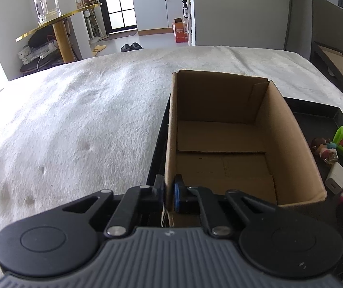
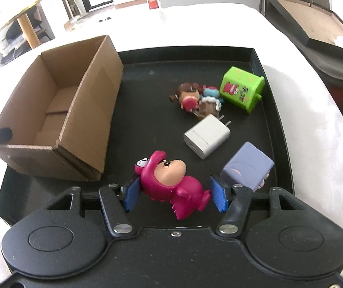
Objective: Organize rigid objects
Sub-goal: 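Close the right tool on the pink toy figure and lift it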
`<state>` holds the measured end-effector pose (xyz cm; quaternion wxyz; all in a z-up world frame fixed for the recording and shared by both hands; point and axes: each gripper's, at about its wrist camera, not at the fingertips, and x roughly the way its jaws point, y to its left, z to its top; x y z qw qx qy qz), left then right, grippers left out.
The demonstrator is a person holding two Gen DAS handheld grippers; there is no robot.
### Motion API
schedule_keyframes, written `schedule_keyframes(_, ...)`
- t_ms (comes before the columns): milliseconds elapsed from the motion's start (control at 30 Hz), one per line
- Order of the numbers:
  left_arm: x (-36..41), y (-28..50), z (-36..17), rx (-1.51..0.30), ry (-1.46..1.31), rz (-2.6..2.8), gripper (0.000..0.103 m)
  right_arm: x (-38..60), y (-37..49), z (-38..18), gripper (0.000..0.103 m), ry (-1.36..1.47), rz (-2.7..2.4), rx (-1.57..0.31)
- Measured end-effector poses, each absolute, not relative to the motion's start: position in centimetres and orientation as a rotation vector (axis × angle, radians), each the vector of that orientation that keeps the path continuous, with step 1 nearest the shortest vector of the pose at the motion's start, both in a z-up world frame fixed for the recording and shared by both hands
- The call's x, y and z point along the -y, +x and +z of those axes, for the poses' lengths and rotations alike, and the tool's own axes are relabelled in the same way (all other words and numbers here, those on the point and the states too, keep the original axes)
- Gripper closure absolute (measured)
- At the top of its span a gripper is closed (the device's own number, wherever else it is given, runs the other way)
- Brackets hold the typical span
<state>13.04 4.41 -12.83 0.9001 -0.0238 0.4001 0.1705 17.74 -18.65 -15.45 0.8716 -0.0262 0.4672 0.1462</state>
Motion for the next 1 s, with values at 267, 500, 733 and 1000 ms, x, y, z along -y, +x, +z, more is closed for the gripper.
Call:
schedule_keyframes(267,-4.6,12.1,-12.5,-0.835,-0.048,0.351,0.096,18.1,17.7,-14.3,0.044,-0.049,0.332,-0.907)
schedule_keyframes(500,-4.7,12.0,-12.8,-0.849,-0.051,0.373,0.095,18.0,17.7,-13.7,0.044,-0.032,0.352,-0.82)
schedule_keyframes(733,-4.6,12.2,-12.8,-0.853,-0.041,0.383,0.095,16.6,17.4,-12.7,0.044,-0.121,0.372,-0.678)
schedule_keyframes(1000,-4.6,12.2,-13.0,-0.844,-0.02,0.38,0.095,15.3,17.6,-11.5,0.044,-0.128,0.427,-0.58)
